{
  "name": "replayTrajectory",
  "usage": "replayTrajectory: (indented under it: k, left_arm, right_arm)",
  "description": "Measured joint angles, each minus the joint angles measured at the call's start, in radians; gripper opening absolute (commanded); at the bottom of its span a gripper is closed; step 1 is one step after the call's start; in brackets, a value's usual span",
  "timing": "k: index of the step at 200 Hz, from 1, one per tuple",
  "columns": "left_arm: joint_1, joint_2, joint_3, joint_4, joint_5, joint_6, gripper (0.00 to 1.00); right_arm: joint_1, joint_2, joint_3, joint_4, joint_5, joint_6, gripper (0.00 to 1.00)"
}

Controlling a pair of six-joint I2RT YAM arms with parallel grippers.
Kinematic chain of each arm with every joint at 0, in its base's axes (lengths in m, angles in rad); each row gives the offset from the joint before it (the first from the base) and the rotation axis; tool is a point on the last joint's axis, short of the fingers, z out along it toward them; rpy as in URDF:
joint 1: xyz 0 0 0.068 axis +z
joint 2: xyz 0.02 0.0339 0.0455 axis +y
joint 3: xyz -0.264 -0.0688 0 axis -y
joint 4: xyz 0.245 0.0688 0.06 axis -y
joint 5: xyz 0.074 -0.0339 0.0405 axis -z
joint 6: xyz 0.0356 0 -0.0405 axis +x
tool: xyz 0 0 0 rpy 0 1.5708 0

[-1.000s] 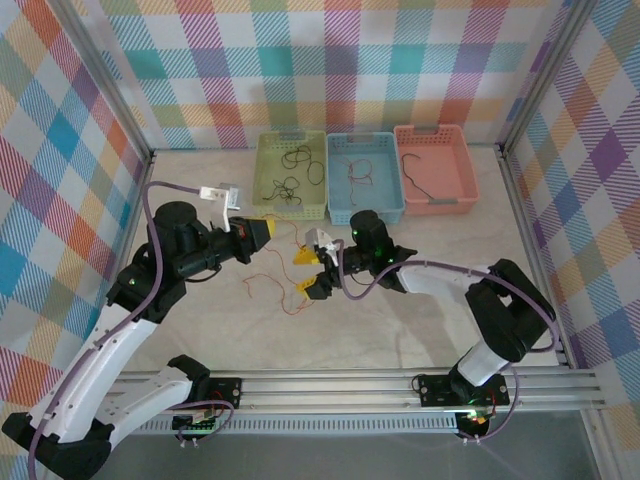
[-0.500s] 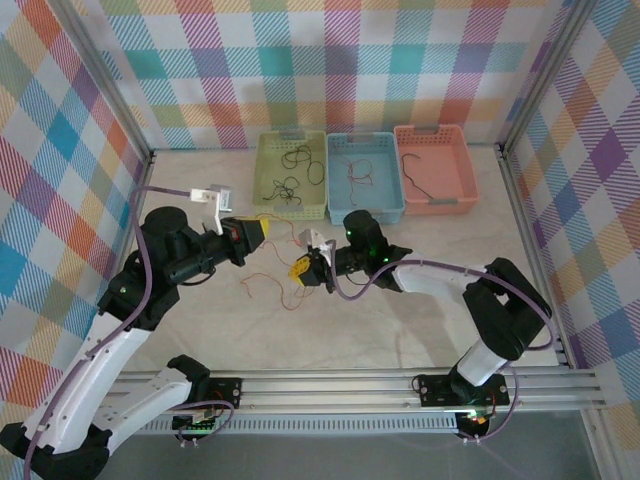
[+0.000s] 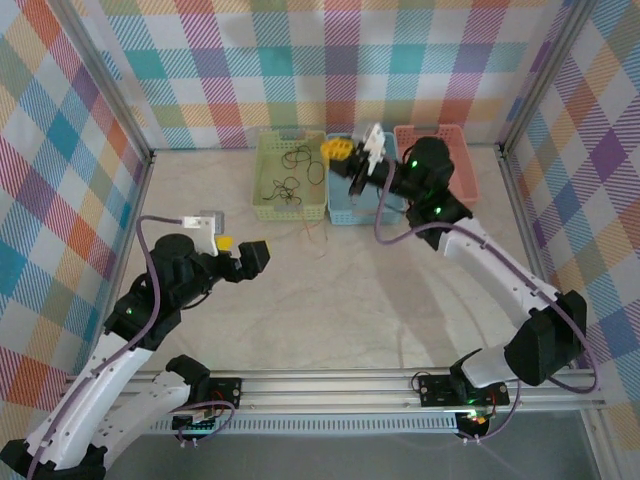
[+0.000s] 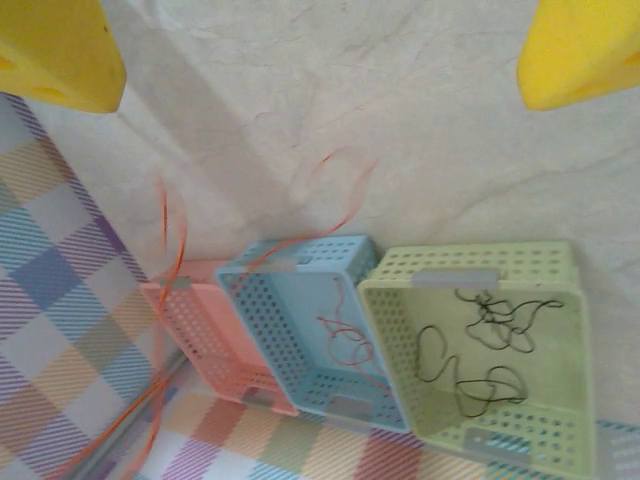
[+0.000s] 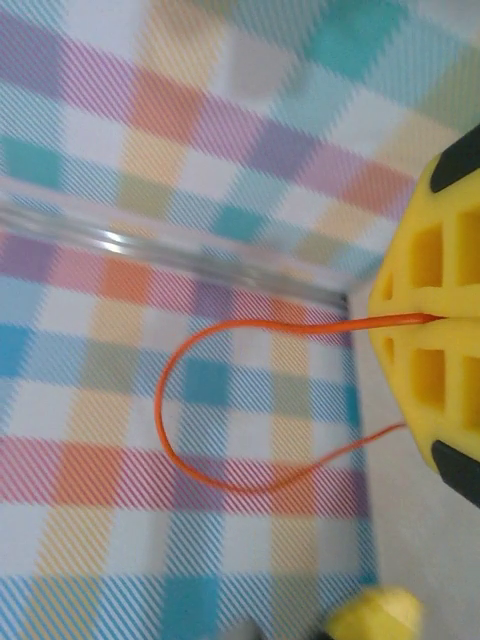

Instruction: Untangle the cables

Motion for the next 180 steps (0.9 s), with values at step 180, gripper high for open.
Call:
replayTrajectory:
  k: [180]
  left_arm:
    - [0.000, -0.060, -0.255, 0.235, -0.066, 0.005, 1.00]
  right_arm:
    - [-0.210, 0.568, 0.393, 0.013, 0.196, 0.090, 0.00]
